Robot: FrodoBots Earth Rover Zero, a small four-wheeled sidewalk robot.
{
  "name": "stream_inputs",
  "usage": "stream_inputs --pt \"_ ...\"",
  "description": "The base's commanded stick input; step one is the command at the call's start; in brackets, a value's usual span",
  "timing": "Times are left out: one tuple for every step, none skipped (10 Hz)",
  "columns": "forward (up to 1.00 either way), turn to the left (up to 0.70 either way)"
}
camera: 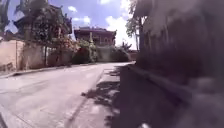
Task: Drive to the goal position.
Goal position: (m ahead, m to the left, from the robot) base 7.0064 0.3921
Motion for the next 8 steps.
stream_inputs --pt "0.85 0.00" --pt "0.85 0.00" --pt "0.85 0.00" --pt "0.85 0.00" --pt "0.85 0.00" --pt "0.85 0.00" --pt "0.85 0.00" --pt "0.85 0.00"
